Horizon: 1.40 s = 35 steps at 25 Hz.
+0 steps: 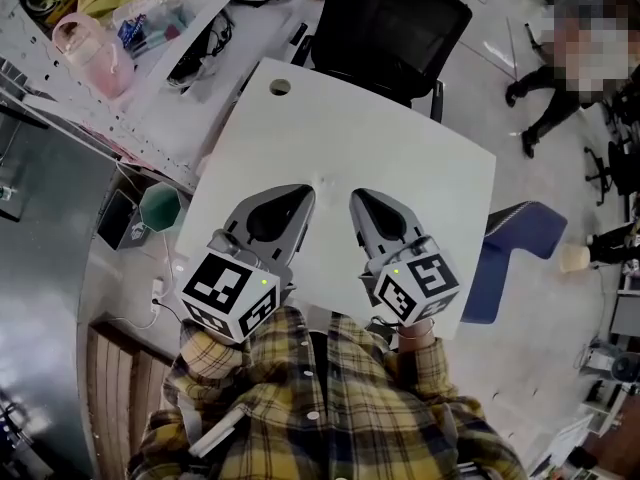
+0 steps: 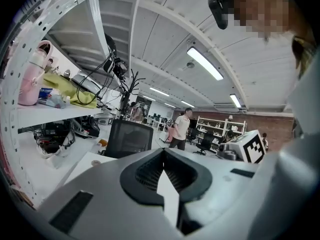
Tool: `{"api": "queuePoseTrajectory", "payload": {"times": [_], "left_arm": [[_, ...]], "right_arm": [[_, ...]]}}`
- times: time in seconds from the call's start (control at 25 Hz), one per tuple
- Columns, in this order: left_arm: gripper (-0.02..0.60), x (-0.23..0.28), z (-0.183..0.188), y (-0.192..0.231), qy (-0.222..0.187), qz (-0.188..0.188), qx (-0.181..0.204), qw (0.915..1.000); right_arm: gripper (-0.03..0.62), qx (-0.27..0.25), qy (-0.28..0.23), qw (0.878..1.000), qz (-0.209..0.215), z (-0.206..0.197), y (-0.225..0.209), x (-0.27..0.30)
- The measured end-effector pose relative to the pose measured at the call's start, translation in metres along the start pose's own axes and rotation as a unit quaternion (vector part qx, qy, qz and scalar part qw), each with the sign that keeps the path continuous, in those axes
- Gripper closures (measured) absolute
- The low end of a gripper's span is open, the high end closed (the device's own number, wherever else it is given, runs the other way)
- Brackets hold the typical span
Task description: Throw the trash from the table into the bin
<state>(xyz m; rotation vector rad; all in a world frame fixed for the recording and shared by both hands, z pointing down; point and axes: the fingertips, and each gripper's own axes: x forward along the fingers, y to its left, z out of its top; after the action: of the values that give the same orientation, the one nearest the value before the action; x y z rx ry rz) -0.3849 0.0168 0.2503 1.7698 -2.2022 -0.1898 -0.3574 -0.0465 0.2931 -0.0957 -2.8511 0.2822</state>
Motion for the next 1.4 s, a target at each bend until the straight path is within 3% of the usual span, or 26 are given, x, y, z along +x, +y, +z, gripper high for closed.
{"api": "queuePoseTrajectory", "payload": {"times": [0.32,0.44,0.6,0.92,1.4], "left_arm": [[0.572,0.001,-0.012,0.029,0.015,0.014,-0.018,0.9996],[0.572,0.000,-0.018,0.039,0.021,0.023,-0.028,0.9991],[0.572,-0.001,-0.026,0.053,0.028,0.032,-0.043,0.9981],[0.572,-0.004,-0.048,0.084,0.046,0.048,-0.066,0.9956],[0.572,-0.012,-0.094,0.111,0.084,0.058,-0.091,0.9905]], "right_arm": [[0.590,0.021,0.043,0.999,-0.002,-0.030,-0.010,0.029],[0.517,0.026,0.069,0.997,0.001,-0.044,-0.013,0.041],[0.482,0.016,0.105,0.994,-0.010,-0.069,-0.021,0.058],[0.414,0.021,0.189,0.981,-0.028,-0.137,-0.035,0.093],[0.413,0.041,0.272,0.959,-0.070,-0.220,-0.058,0.113]]}}
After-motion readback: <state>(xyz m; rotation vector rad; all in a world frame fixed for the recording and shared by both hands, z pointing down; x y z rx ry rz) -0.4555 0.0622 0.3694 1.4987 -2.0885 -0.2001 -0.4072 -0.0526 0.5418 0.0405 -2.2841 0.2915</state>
